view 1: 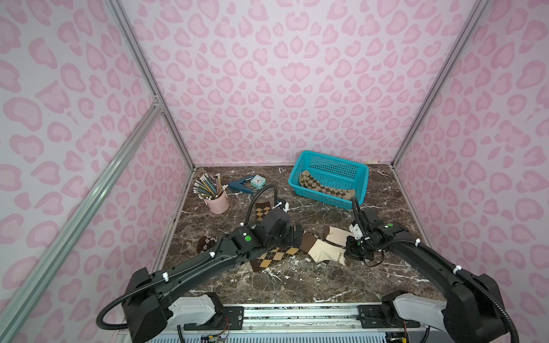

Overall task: Place the socks together as a pair
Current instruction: Pick up the sock.

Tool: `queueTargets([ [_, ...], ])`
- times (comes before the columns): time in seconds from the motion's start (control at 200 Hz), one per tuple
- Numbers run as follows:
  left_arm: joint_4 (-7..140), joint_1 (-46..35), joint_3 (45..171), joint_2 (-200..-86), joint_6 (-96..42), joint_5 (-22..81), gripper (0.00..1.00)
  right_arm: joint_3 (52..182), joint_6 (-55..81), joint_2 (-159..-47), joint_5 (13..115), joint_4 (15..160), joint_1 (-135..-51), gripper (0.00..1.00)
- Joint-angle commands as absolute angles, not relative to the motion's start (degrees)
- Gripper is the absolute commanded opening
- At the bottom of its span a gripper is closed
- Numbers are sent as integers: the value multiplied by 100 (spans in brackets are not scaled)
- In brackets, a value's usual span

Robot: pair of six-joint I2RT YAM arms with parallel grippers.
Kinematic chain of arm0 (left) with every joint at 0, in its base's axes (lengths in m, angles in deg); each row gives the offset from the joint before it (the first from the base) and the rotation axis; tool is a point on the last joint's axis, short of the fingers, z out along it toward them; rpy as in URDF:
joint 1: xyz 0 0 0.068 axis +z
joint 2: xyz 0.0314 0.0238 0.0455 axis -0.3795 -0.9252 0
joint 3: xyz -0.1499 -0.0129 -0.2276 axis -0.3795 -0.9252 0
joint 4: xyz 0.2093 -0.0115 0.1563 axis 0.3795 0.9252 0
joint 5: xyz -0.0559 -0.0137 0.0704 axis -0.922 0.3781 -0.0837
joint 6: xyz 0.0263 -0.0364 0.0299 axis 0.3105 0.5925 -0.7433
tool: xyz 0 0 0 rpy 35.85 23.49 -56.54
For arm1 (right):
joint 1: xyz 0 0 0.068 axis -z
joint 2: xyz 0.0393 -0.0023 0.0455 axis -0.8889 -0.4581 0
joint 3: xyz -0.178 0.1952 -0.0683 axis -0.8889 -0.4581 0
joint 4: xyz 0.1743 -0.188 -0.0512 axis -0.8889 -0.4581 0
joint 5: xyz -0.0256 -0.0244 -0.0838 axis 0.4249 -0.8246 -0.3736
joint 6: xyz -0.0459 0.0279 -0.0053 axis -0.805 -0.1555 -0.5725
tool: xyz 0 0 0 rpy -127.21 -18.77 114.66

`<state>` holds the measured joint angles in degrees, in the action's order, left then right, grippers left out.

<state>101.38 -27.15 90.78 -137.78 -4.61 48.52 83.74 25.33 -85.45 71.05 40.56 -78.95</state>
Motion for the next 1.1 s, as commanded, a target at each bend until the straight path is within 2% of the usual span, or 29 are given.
queueTargets([
  [0.0, 9993, -2515, 9438, -14384, -644, 4239, 97, 8395, 2348, -8695, 7097, 4064, -7829, 10],
  [0.125, 10109, -2336, 9803, -15048, -657, 3622, 87, 8345, 2264, -8789, 7052, 4121, -7813, 10],
  [0.385, 10172, -1879, 9735, -15526, -489, 2913, 80, 8290, 2178, -8829, 7040, 4147, -7794, 9],
  [0.515, 10165, -1883, 9694, -15478, -400, 2423, 81, 8242, 2147, -8789, 7043, 4151, -7759, 10],
  [0.795, 9058, -1896, 8493, -14747, 702, 1604, 86, 8247, 2156, -8759, 7091, 4226, -7742, 9],
  [1.095, 8169, -1945, 8460, -15250, 1342, 1670, 89, 8228, 2120, -8741, 7099, 4270, -7748, 9],
])
